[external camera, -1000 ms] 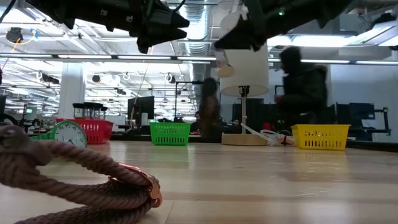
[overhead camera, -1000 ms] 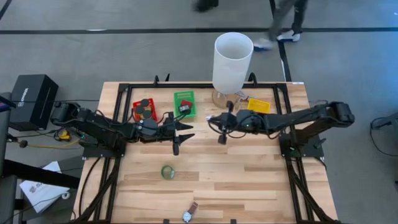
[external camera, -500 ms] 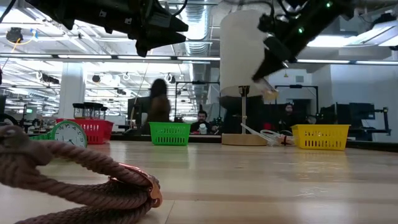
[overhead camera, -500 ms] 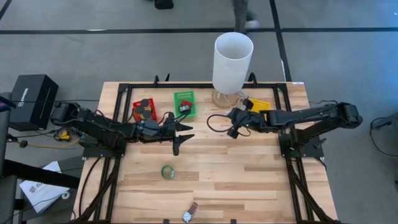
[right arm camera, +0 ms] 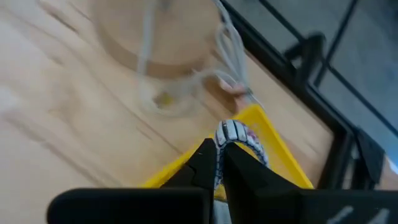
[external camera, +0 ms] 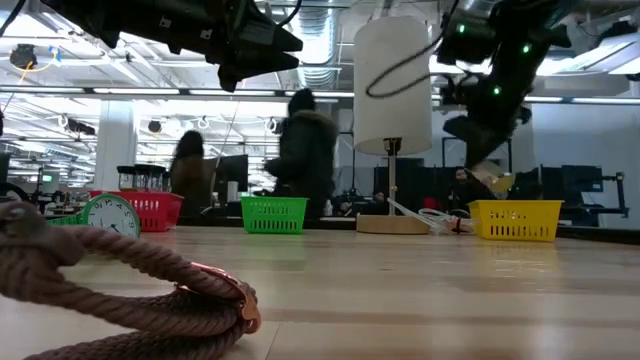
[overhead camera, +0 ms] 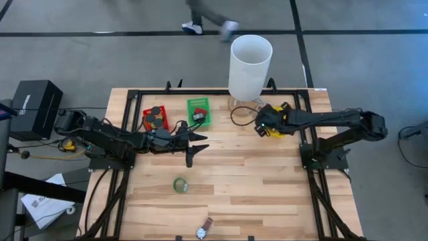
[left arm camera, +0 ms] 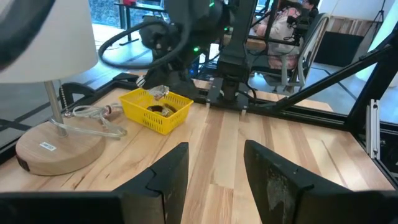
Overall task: Pick & Place Office items
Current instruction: Put the light blue wrist watch into the yellow bin
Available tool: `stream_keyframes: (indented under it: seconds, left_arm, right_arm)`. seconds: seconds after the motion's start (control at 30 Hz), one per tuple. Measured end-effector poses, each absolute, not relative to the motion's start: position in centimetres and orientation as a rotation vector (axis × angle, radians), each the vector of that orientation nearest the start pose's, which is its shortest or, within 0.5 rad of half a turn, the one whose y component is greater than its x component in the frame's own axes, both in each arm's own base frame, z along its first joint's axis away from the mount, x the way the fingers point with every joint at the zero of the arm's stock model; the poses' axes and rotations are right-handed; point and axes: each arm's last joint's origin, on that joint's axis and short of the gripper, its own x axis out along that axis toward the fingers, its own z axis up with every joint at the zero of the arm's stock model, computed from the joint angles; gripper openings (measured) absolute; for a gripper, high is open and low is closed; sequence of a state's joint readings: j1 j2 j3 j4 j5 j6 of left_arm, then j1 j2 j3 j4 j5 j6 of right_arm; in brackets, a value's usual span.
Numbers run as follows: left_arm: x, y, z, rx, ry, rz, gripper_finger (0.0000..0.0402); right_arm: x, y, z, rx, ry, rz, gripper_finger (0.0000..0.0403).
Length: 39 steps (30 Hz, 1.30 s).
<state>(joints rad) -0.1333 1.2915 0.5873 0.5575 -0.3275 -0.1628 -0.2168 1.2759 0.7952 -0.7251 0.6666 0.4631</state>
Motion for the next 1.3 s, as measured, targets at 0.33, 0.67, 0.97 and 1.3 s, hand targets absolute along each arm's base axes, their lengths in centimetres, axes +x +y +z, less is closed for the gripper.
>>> stream_keyframes:
  seconds: [0.33, 0.67, 0.97, 1.3]
  left_arm:
    - [26.6, -2.6, 23.0, -0.128, 0.127, 0.208, 0.0149]
    - [26.6, -2.6, 23.0, -0.128, 0.127, 0.207, 0.0149]
    - [26.6, -2.6, 23.0, -0.128, 0.127, 0.206, 0.0149]
    - [26.6, -2.6, 23.0, -0.129, 0.128, 0.204, 0.0149]
  right_arm:
    - [21.0, -9.5, 18.6, 0.164, 1.128, -1.163, 0.0013]
    - [20.8, -12.2, 15.2, 0.153, 1.295, -1.28, 0.0013]
    - [20.9, -12.7, 13.8, 0.148, 1.358, -1.289, 0.0031]
    - [20.4, -12.0, 14.9, 0.151, 1.356, -1.28, 0.0089]
